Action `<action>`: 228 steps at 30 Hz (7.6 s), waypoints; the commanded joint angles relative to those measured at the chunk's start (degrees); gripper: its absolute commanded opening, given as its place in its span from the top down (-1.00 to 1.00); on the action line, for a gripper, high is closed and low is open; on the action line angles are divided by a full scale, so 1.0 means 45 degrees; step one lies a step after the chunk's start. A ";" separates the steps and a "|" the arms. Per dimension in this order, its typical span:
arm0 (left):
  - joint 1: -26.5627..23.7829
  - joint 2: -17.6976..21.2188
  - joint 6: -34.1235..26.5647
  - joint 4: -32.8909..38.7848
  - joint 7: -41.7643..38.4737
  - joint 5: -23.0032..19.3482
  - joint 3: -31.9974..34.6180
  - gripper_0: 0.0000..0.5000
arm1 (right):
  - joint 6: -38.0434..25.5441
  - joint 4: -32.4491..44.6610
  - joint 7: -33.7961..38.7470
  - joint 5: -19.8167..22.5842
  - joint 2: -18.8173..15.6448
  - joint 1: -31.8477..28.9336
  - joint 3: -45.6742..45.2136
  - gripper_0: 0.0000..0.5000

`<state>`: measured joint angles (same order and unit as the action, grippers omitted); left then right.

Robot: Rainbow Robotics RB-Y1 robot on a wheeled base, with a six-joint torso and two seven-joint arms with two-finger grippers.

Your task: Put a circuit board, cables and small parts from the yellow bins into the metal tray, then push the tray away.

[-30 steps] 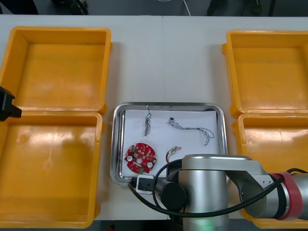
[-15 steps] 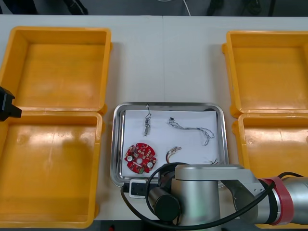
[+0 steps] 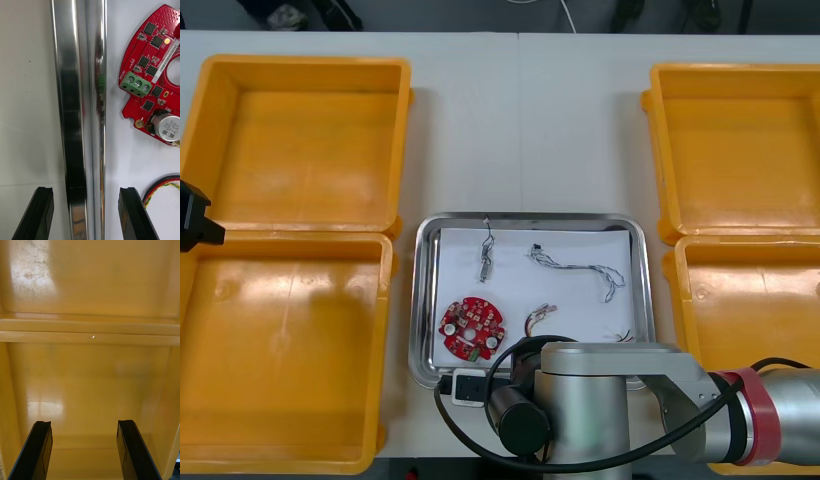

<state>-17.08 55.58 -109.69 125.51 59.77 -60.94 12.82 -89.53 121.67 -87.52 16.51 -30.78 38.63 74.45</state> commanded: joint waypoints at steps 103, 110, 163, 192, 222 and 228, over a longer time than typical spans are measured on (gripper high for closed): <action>0.0221 0.0599 -0.0069 0.0273 0.1326 0.0104 0.0355 -1.00 | -0.0241 -0.0476 -0.0043 -0.0153 -0.0328 0.2723 0.0643 0.94; 0.0221 0.0599 -0.0069 0.0273 0.1326 0.0104 0.0355 -1.00 | -0.0026 -0.0984 -0.0062 -0.0133 -0.0289 0.3231 0.0623 0.99; 0.0221 0.0599 -0.0069 0.0273 0.1326 0.0104 0.0355 -1.00 | 0.2865 -0.4871 -0.0492 0.0394 -0.0269 0.6121 0.0643 1.00; 0.0221 0.0599 -0.0069 0.0273 0.1326 0.0104 0.0355 -1.00 | 0.4837 -0.6589 -0.0687 0.0453 -0.0269 0.6961 0.0643 1.00; 0.0221 0.0599 -0.0069 0.0273 0.1326 0.0104 0.0355 -1.00 | 0.7025 -0.8289 -0.0746 0.0472 -0.0269 0.7352 0.0643 1.00; 0.0221 0.0599 -0.0069 0.0273 0.1326 0.0104 0.0355 -1.00 | 0.7298 -0.8484 -0.0765 0.0472 -0.0269 0.7352 0.0643 1.00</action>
<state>-17.06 55.58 -109.69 125.51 59.79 -60.93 12.82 -57.42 84.11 -88.52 18.27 -31.60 69.23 76.58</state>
